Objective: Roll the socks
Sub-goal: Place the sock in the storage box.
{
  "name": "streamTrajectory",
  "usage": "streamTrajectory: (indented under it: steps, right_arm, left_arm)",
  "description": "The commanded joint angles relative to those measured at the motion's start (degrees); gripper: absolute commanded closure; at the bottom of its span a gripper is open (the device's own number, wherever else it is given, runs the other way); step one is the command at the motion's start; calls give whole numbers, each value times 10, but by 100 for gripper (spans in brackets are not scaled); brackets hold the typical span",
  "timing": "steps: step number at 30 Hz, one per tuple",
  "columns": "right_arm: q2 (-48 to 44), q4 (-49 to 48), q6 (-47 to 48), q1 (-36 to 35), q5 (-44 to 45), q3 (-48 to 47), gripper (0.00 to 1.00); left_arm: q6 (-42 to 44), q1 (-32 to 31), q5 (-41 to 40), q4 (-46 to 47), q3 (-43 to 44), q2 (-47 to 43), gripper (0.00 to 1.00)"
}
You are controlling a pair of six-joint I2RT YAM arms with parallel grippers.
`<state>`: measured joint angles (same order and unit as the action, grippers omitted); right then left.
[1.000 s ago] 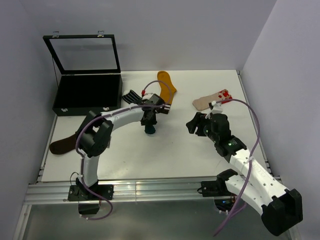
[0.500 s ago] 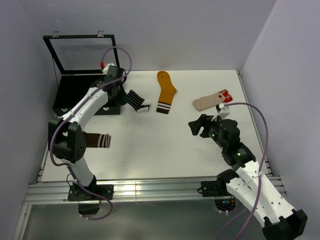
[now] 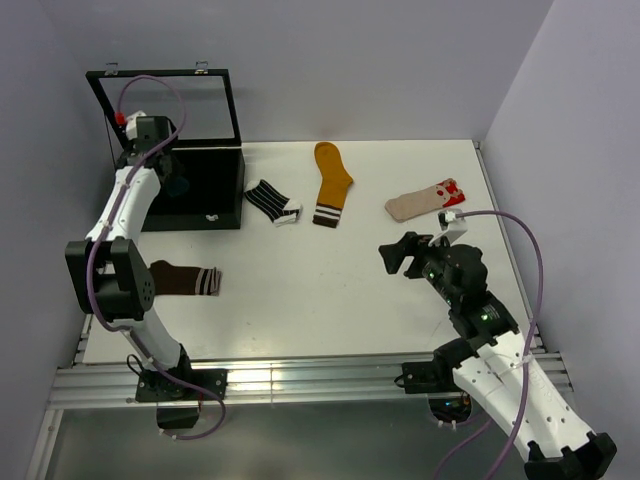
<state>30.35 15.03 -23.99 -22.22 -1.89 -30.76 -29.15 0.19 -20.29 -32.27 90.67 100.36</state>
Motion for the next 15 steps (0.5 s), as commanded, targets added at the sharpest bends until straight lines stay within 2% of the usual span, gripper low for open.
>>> streamTrajectory:
  steps: [1, 7, 15]
  right_arm:
    - [-13, -14, 17, 3, 10, -10, 11]
    - [24, -23, 15, 3, 6, -16, 10]
    - [59, -35, 30, 3, -11, -22, 10]
  left_arm:
    - [-4, 24, 6, 22, 27, 10, 100]
    - [-51, 72, -2, 67, -7, 22, 100]
    - [-66, 81, -29, 110, -24, 64, 100]
